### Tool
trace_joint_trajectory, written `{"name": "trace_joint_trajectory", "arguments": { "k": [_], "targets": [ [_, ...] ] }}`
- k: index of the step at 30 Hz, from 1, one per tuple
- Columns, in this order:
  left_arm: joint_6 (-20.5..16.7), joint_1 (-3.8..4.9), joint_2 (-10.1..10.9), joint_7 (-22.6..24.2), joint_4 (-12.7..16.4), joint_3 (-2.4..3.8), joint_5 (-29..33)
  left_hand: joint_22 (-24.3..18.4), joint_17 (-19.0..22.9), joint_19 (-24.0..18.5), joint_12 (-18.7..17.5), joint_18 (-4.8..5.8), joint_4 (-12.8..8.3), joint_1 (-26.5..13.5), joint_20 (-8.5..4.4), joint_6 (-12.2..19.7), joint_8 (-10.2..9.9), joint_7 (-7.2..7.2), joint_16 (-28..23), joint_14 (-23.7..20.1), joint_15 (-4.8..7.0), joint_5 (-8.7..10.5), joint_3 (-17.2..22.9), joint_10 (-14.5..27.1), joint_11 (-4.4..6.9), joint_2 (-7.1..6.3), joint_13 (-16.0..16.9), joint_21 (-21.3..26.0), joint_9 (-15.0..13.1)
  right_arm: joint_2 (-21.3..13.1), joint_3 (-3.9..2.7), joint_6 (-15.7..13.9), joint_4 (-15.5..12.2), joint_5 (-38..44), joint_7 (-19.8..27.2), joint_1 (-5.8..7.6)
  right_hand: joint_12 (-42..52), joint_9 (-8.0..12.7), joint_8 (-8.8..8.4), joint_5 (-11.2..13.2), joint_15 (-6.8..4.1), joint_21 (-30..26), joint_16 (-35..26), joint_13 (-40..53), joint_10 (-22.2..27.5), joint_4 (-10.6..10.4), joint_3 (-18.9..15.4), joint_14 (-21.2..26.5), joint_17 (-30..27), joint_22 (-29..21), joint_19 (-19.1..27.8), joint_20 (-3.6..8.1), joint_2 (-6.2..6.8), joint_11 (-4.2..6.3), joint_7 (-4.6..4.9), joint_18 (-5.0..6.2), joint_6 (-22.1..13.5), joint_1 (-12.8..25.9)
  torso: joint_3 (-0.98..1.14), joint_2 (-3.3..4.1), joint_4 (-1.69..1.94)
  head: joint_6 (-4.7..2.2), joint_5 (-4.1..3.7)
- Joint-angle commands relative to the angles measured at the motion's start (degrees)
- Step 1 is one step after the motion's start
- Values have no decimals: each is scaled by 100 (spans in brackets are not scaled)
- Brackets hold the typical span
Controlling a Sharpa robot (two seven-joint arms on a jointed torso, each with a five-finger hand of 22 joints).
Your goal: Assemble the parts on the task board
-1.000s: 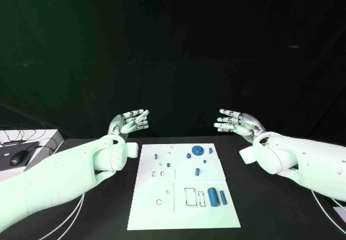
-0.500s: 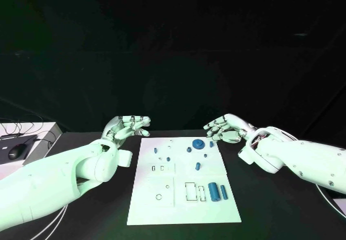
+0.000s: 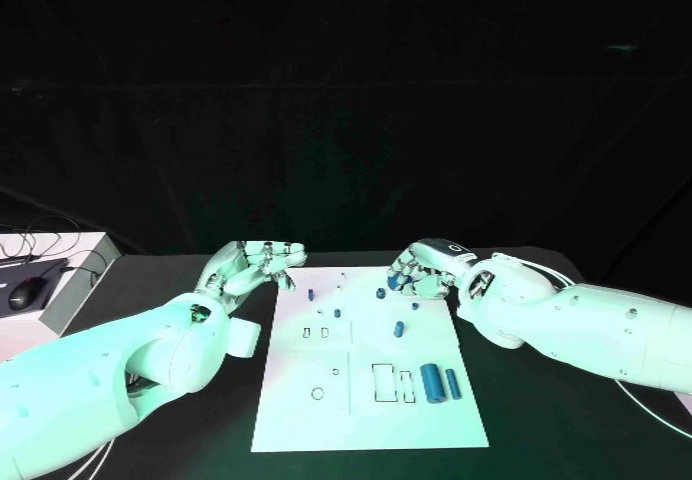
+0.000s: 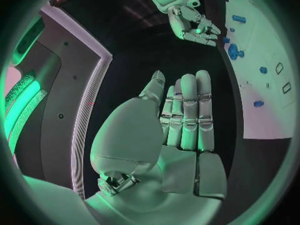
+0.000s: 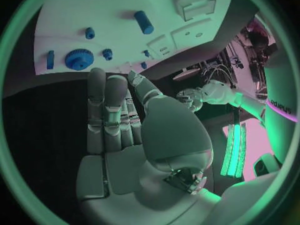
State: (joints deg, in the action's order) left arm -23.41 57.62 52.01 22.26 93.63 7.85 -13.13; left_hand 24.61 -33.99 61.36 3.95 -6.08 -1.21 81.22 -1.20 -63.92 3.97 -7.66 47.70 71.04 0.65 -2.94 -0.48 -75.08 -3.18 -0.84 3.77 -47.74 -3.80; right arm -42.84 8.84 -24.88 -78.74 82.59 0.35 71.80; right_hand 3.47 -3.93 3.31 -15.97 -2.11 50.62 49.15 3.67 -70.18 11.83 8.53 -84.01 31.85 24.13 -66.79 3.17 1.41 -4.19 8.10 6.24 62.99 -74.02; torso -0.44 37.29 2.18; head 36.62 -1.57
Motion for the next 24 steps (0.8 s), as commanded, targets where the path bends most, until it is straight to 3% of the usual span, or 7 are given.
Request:
{"name": "trace_joint_trajectory", "arguments": {
  "k": [1,10,14,17,18,20,24],
  "targets": [
    [155,-10,27,-34,124,25,-209,134,-83,-139,24,-49,-71,-16,28,-3,10,-17,78,-54,-8,14,-48,-4,-9,61,7,-183,-9,117,-11,-120,33,1125,-778,4,7,-7,28,-68,35,53,384,-1,48,-44,120,118,233,164,-46,-45,120,-13,8,156,14,0,-8,124,54,-26,-34],
    [181,-16,63,-75,241,63,-233,190,-94,-219,19,-85,-98,-68,66,164,-12,-64,69,-74,-43,5,-105,140,-70,67,1,-270,2,325,-39,9,45,1595,-1089,24,11,-9,32,-126,36,260,695,13,-49,-195,253,186,356,861,-234,-50,262,16,3,149,36,4,-19,214,140,-32,-123],
    [202,-16,67,-92,251,70,-234,208,-92,-239,29,-109,-111,-92,88,192,-4,-70,49,-102,-58,6,-127,188,-85,71,0,-309,1,386,-42,112,49,1691,-1111,29,18,-3,31,-295,76,698,960,24,29,-255,214,260,598,1596,-448,-75,382,-1,-11,69,-70,94,-23,240,158,-14,-145],
    [227,-16,67,-110,249,73,-235,226,-50,-215,7,-133,-110,-113,101,230,-7,-85,-40,-204,-93,6,-140,285,-122,66,-6,-350,1,418,-43,129,58,1797,-1144,30,42,-9,33,-381,104,1155,1432,51,123,-349,123,301,1246,2327,-630,-102,482,-31,-48,14,-100,200,-23,264,166,-8,-152],
    [233,-16,66,-115,244,73,-235,231,-27,-219,12,-144,-112,-116,112,239,-4,-89,-75,-217,-101,6,-143,306,-129,63,-5,-362,0,425,-43,131,59,1839,-1178,30,57,-14,47,-379,50,1949,940,64,147,-396,66,461,791,3429,-1147,-57,520,-56,-93,-105,-97,249,-22,271,170,-3,-154],
    [246,-17,61,-122,233,74,-235,237,8,-230,10,-162,-113,-124,129,249,-2,-94,-125,-221,-109,7,-146,345,-141,66,-9,-375,0,425,-43,144,59,1902,-1248,30,129,-11,36,-392,45,2514,872,128,109,-429,-12,270,709,4258,-1426,-34,589,32,-132,-188,-152,241,-24,282,176,-4,-163],
    [261,-18,52,-132,208,75,-235,240,83,-247,9,-190,-116,-129,159,275,-3,-106,-228,-217,-125,6,-144,398,-160,68,-11,-393,0,413,-44,169,50,1970,-1338,31,176,-20,35,-299,48,2478,961,195,68,-421,72,345,877,4242,-1344,-44,521,40,-109,-116,-78,108,-36,303,188,-9,-184]
  ]
}}
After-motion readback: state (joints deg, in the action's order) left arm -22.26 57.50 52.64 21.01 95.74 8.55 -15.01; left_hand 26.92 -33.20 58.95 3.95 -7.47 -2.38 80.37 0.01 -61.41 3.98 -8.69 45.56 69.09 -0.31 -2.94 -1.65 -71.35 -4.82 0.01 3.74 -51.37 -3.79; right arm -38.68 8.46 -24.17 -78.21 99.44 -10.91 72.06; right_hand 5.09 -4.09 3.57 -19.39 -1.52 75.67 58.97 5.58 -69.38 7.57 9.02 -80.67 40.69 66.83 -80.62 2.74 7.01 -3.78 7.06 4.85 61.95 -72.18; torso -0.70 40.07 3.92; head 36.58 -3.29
